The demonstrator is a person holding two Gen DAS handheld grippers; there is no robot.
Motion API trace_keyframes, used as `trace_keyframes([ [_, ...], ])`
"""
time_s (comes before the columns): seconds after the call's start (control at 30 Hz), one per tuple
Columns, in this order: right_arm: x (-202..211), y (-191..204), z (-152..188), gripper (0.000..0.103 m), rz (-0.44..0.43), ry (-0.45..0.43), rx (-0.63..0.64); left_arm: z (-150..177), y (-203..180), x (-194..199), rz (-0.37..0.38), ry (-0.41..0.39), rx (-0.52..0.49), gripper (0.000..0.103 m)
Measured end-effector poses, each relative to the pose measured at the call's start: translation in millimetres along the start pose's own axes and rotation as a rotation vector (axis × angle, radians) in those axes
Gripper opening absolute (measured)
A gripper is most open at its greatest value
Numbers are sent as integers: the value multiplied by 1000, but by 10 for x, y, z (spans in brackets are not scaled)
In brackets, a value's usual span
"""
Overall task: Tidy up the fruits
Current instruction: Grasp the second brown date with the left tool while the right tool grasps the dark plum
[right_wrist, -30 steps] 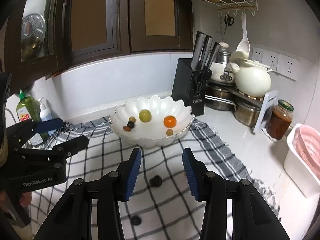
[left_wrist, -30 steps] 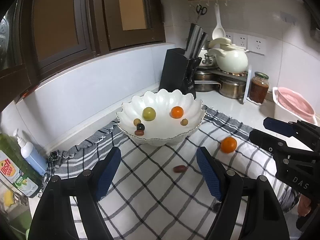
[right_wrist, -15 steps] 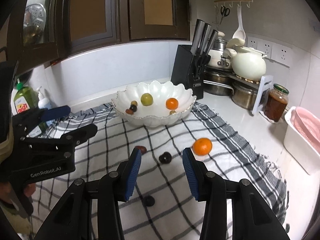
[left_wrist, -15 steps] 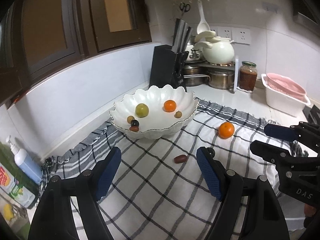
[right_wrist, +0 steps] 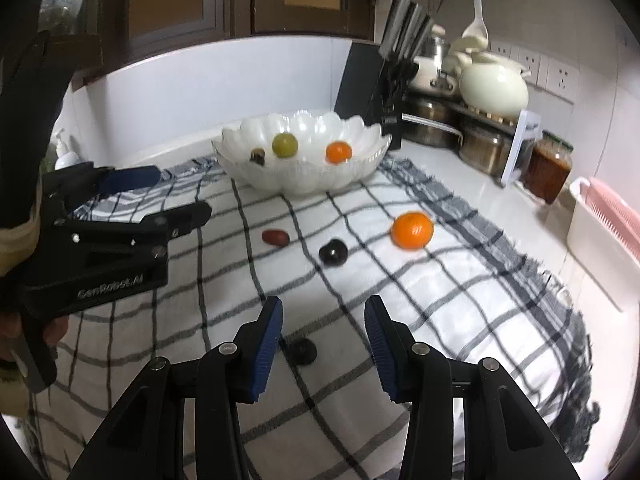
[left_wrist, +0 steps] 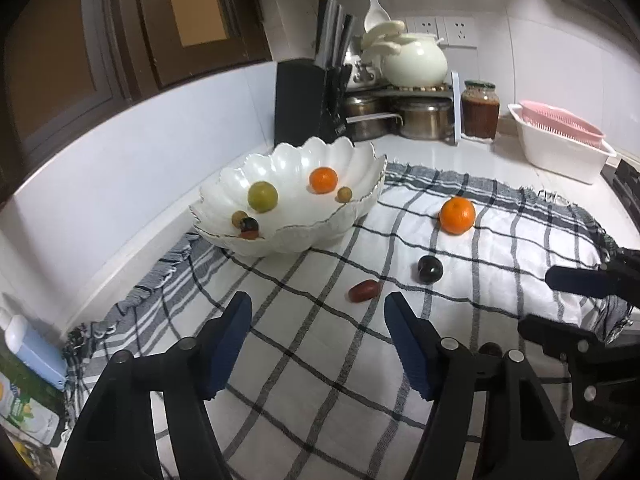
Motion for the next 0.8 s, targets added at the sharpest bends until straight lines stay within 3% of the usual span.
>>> trace_keyframes([
  [0.33, -233, -19, 261, 42, -11, 99, -56, -10, -198, -369, 47, 5, -75, 64],
  [0.57, -373, -7, 348, 34, -28, 140, -71, 12, -302, -614, 86, 37, -83, 60],
  [0.8, -461, 29, 415, 29, -50, 174, -80, -23, -366, -773, 76, 55, -87, 54],
])
Point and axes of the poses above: each gripper's, at about its wrist camera, not at the fingertips, and x roughly against the way its jaws point, y to its left, z to its underside, the point moved 9 cm from there along -x, roughly the way its jaws point, and after that the axes turned 10 degrees about -x, right-handed, at the moved point
